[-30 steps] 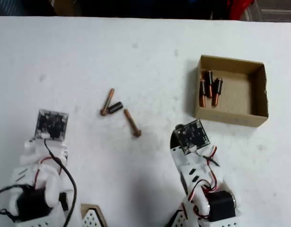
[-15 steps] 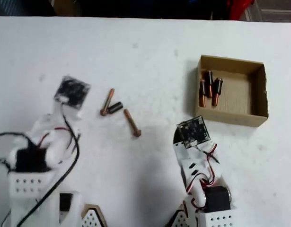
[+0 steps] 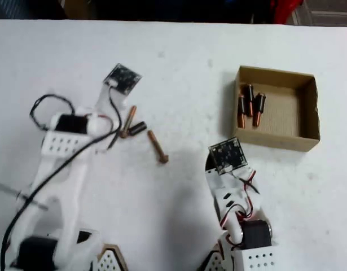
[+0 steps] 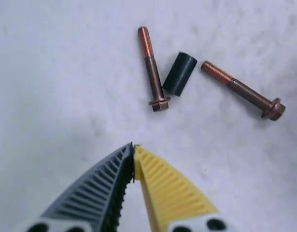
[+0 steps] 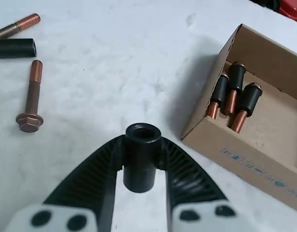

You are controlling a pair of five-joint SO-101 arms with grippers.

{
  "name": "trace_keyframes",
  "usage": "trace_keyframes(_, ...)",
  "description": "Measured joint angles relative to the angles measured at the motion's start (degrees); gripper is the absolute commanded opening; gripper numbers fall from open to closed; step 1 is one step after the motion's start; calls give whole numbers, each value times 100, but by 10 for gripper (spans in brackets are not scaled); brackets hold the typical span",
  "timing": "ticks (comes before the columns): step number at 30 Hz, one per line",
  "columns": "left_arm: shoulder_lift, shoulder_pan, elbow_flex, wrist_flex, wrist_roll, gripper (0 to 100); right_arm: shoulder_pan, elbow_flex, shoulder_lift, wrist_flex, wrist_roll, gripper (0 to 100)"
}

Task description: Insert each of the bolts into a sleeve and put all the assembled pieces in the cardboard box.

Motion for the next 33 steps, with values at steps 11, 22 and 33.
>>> trace_keyframes(11, 2558, 9, -1486, -527, 0, 98, -9, 9, 9, 0, 0, 16)
trace_keyframes(22, 3965, 18, -2725, -527, 527, 117, -9, 9, 9, 0, 0, 16)
trace_keyframes(33, 4571, 264, -2778, -527, 1002, 117, -9, 9, 9, 0, 0, 16)
